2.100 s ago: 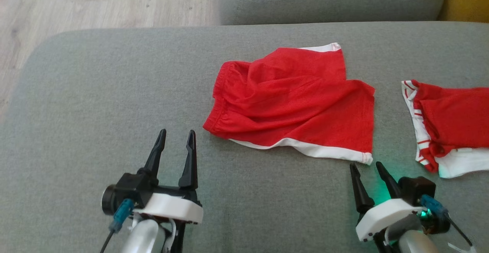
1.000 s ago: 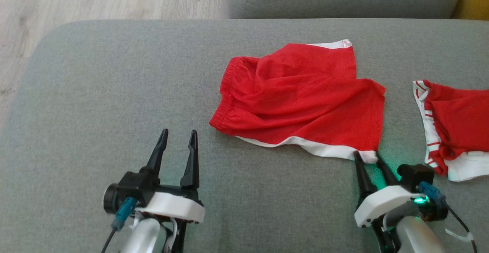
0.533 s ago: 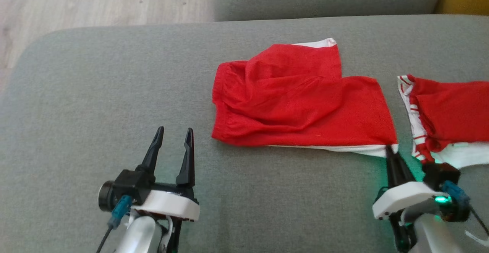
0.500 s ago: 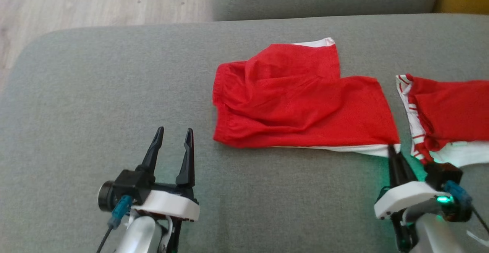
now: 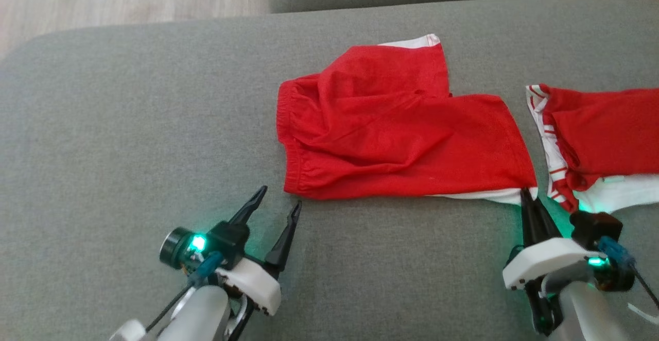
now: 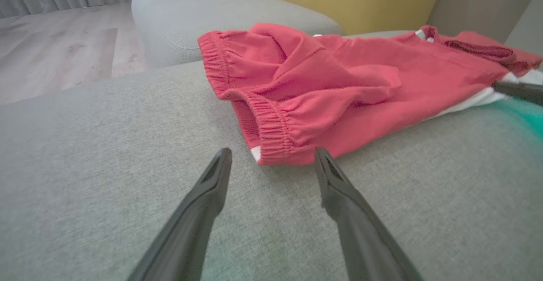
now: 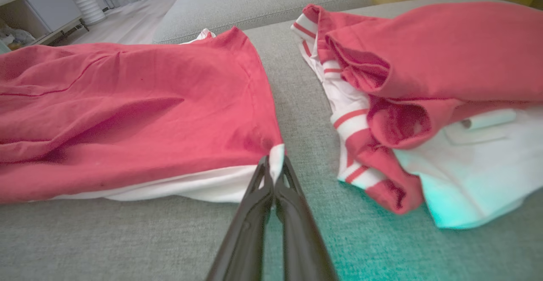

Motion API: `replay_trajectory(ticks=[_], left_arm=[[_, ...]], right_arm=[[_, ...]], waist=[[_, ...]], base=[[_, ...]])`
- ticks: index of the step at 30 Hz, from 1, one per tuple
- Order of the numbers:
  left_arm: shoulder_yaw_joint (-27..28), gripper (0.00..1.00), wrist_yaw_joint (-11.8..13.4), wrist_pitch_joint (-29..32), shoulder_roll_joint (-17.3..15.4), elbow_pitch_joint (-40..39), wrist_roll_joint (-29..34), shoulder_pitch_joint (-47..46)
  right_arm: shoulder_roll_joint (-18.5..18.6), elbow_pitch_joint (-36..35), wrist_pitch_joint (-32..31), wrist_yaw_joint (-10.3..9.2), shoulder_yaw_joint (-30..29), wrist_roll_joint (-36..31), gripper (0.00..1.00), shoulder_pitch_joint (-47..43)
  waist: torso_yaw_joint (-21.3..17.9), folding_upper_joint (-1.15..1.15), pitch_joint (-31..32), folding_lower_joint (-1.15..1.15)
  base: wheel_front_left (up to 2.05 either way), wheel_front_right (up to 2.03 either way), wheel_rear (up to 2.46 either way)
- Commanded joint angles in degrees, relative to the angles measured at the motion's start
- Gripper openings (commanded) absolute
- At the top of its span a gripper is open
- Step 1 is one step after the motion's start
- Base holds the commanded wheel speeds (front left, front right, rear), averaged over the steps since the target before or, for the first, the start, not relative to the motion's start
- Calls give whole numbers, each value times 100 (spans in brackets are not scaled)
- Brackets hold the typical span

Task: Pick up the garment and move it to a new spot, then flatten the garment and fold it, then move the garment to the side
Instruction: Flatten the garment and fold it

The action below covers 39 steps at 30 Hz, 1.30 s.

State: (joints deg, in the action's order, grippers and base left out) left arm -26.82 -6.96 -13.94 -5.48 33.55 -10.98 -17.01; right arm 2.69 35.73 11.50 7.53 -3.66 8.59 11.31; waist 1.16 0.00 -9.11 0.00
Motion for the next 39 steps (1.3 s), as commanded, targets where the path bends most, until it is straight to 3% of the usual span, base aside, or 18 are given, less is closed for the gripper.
replay_trajectory(ticks=[1,8,16,27,39], left_arm=[[-66,100,-31,25,-171,13,57,-415],[-804,100,-50,54,-441,664,337,-1040],[-1297,100,-50,-58,-498,1064,608,-1616],[-1382,100,251,-104,-601,710,848,-1747],[-1304,100,541,-106,-673,982,837,-1841]], right_arm=[[19,-204,3,-4,191,19,0,264],[19,-282,-28,-4,267,49,0,340],[19,-343,-51,-4,381,74,0,425],[19,-353,-44,-4,415,115,0,471],[19,-242,-32,-4,463,137,0,525]], waist=[[-33,0,-80,0],[-139,0,-279,0],[-269,0,-441,0],[-319,0,-501,0],[-374,0,-483,0]], base=[[0,0,0],[0,0,0],[0,0,0],[0,0,0],[0,0,0]])
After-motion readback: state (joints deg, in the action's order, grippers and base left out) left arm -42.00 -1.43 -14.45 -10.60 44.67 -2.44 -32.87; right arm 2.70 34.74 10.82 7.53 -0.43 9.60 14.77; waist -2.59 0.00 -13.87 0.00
